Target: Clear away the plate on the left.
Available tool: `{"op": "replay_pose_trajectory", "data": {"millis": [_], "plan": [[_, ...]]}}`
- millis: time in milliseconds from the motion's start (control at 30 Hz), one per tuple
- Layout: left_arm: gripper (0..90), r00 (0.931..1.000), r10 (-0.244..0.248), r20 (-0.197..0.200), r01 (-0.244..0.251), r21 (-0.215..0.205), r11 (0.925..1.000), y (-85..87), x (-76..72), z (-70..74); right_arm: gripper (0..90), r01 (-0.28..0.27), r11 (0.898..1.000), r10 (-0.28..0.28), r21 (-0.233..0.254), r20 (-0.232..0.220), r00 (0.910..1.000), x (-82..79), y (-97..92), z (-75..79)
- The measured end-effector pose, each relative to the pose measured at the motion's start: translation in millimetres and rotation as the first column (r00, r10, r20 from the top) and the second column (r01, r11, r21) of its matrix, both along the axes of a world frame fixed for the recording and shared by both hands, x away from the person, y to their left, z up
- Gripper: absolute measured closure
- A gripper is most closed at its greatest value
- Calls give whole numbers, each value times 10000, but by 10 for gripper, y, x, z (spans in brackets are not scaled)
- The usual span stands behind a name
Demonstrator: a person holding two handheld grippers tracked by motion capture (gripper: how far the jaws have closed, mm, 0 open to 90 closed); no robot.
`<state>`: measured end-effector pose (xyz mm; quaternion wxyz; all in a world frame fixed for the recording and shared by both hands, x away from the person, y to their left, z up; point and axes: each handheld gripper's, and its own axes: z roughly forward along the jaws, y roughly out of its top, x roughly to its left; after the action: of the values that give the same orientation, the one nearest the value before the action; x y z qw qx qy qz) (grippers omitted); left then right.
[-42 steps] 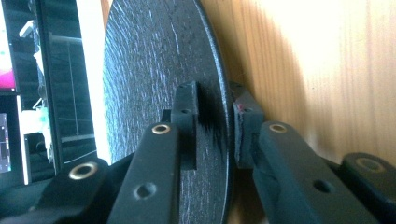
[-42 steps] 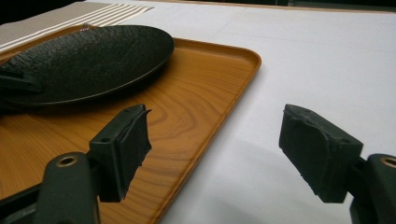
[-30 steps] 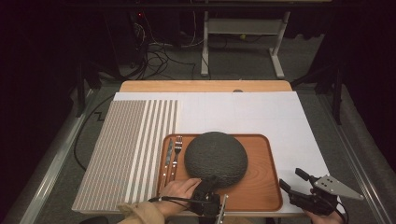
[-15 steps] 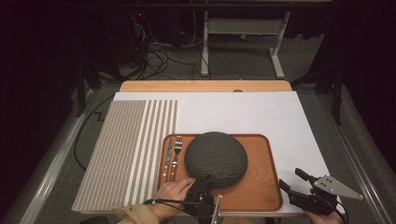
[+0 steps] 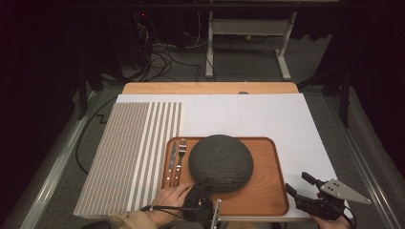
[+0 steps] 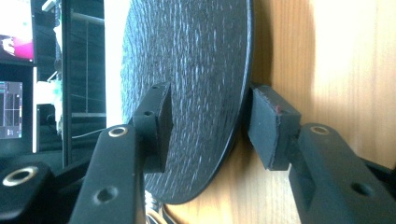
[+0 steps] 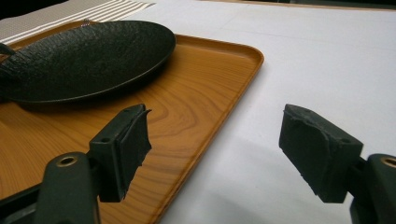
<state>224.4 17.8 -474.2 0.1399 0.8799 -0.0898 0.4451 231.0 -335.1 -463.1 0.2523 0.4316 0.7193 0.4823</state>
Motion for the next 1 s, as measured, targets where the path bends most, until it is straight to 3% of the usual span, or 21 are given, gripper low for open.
{"op": "replay_pose_trajectory", "data": {"millis": [1000], "plan": [[469, 9968, 774, 172, -772, -154, 9969, 314, -65, 20, 250, -18, 10000, 18, -62, -27, 10000, 0, 7, -2]]}}
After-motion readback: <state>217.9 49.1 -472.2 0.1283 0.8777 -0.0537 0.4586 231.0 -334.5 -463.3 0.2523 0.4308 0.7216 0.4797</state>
